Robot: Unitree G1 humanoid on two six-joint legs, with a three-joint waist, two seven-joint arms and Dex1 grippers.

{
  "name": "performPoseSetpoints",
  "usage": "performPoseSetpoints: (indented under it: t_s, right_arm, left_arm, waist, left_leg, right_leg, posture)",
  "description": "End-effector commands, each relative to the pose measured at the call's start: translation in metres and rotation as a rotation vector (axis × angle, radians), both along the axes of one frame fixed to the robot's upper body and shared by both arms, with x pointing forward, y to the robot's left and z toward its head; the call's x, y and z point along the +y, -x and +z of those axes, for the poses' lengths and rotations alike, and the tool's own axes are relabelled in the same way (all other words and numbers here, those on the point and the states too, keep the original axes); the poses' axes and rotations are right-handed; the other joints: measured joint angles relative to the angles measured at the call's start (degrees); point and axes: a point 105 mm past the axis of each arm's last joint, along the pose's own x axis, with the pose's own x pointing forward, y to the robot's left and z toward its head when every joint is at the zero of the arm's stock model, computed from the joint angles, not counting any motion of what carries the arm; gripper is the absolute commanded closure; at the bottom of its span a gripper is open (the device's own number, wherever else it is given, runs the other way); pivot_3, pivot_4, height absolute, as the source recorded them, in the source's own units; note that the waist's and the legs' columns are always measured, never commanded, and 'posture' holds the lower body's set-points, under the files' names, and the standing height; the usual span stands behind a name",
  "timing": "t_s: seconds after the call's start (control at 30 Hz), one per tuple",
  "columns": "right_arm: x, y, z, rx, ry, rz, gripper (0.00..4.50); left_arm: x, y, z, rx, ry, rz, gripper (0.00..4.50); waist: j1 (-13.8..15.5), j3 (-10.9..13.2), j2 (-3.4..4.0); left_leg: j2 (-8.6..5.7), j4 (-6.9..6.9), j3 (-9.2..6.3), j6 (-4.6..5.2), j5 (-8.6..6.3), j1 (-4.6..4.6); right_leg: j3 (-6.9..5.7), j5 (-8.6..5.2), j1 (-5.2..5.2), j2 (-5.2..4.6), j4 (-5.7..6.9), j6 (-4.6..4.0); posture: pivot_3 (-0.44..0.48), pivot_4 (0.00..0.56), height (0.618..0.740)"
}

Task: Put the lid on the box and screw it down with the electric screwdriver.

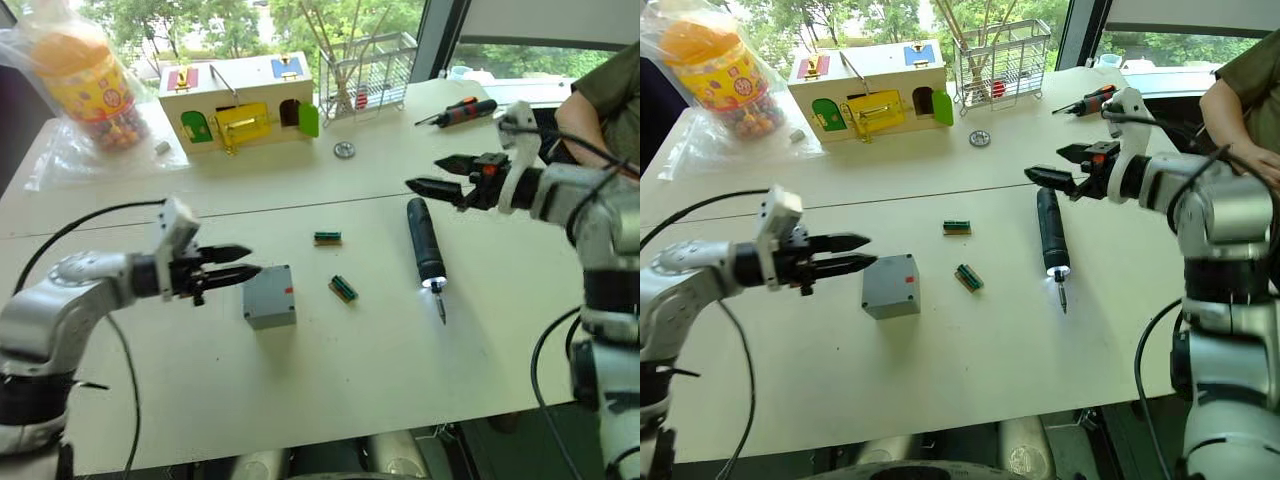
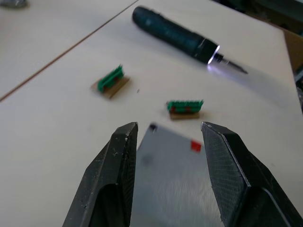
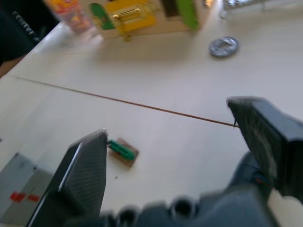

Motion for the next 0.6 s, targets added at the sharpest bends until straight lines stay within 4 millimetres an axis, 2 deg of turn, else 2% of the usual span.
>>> performPoseSetpoints:
  t_s: [0.03, 0.13, 0.27, 0.4, 0.6]
  right_arm:
    - [0.022, 0.037, -0.002, -0.14, -0.033, 0.049, 0.05]
    - [0.03, 0.086, -0.048, 0.08, -0.127, 0.203, 0.05]
    - [0.028, 0.119, -0.075, 0.227, -0.137, 0.301, 0.05]
    - [0.027, 0.136, -0.09, 0.309, -0.116, 0.356, 0.05]
    - [0.021, 0.145, -0.112, 0.377, -0.033, 0.367, 0.05]
  left_arm:
    - [0.02, 0.016, 0.006, 0.011, -0.018, 0.048, 2.35]
    - [0.039, 0.047, -0.01, 0.135, -0.085, 0.071, 2.35]
    - [0.044, 0.073, -0.021, 0.226, -0.094, 0.069, 2.35]
    - [0.033, 0.091, -0.042, 0.296, -0.054, 0.064, 2.35]
    - [0.016, 0.09, -0.05, 0.291, 0.016, 0.073, 2.35]
  waist:
    - [0.15, 0.0, 0.0]
    - [0.38, 0.01, 0.01]
    - [0.48, 0.0, 0.01]
    - [0.44, -0.03, 0.03]
    - [1.22, -0.06, -0.05]
  left_leg:
    - [-0.01, 0.05, 0.0, -0.03, 0.02, 0.0]
    - [-0.09, 0.18, 0.0, 0.26, -0.14, 0.06]
    - [-0.09, 0.17, 0.01, 0.42, -0.23, 0.2]
    - [-0.03, 0.07, 0.02, 0.43, -0.25, 0.42]
    - [0.0, 0.05, 0.04, 0.43, -0.25, 0.46]
  right_leg:
    - [0.05, 0.0, 0.03, -0.02, 0.0, 0.0]
    - [0.07, 0.02, 0.22, -0.07, -0.01, -0.03]
    - [0.07, 0.03, 0.43, -0.1, -0.13, -0.07]
    - [0.05, 0.04, 0.63, -0.12, -0.19, -0.12]
    - [0.03, 0.03, 0.67, -0.11, -0.24, -0.11]
  posture:
    - [0.0, 0.15, 0.74]
    - [0.0, 0.15, 0.74]
    - [0.0, 0.15, 0.74]
    - [0.0, 0.15, 0.74]
    - [0.0, 0.15, 0.74]
